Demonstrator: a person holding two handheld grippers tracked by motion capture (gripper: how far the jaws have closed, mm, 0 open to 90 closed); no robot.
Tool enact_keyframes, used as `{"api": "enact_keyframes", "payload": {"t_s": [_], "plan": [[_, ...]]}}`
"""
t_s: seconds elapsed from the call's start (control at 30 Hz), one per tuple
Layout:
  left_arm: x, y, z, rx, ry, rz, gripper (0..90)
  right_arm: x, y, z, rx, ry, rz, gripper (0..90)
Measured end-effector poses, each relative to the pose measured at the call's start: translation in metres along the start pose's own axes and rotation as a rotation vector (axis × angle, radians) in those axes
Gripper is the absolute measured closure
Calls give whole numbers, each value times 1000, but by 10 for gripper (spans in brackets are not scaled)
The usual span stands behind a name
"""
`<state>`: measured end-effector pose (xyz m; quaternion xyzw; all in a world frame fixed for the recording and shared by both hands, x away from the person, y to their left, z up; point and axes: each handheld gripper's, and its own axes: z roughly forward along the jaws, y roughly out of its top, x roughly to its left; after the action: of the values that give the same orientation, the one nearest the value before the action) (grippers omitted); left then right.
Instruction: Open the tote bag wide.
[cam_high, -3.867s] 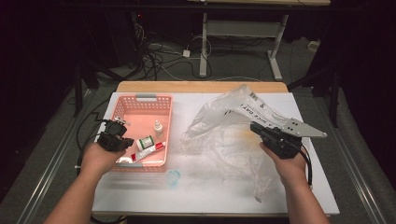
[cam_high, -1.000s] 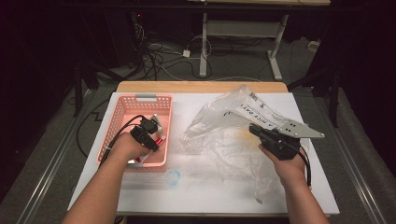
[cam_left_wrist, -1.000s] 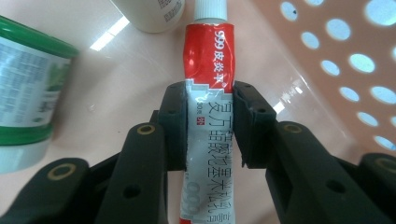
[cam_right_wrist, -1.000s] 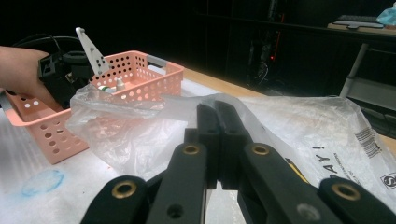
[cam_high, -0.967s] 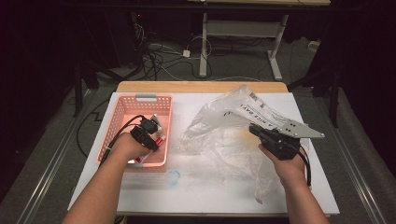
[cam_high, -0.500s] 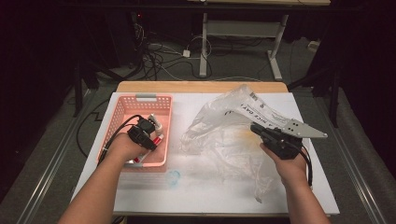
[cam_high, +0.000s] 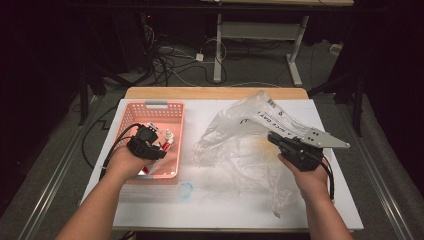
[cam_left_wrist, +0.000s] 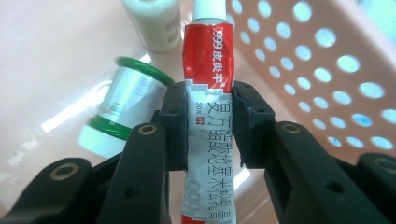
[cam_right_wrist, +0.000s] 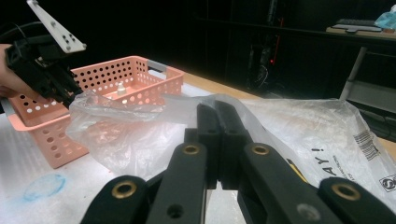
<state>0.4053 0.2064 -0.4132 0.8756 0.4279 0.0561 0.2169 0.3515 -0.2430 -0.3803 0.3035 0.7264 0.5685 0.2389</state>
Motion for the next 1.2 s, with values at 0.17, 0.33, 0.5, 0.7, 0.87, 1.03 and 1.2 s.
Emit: {"api": "enact_keyframes", "payload": {"t_s": [0.17, 0.33, 0.5, 0.7, 0.87, 1.03, 1.2], "plan": [[-4, -8, -8, -81, -5, -17, 670, 0, 0, 0, 1, 1, 1, 900], [-11, -16, -12, -147, -5, -22, 670, 0, 0, -1, -1, 0, -4, 900], [-18, -23, -15, -218, 2, -37, 671, 0, 1, -2, -3, 0, -5, 900], [-26, -31, -20, -270, -11, -18, 670, 1, 0, -2, 3, -1, -3, 900], [-29, -37, -21, -335, 6, -18, 671, 1, -1, 0, 9, 1, -6, 900], [-32, -44, -19, -389, 14, -30, 671, 1, -1, -2, 5, 0, -10, 900], [-33, -50, -20, -438, 11, -39, 671, 0, -1, -3, 0, 0, -5, 900]]}}
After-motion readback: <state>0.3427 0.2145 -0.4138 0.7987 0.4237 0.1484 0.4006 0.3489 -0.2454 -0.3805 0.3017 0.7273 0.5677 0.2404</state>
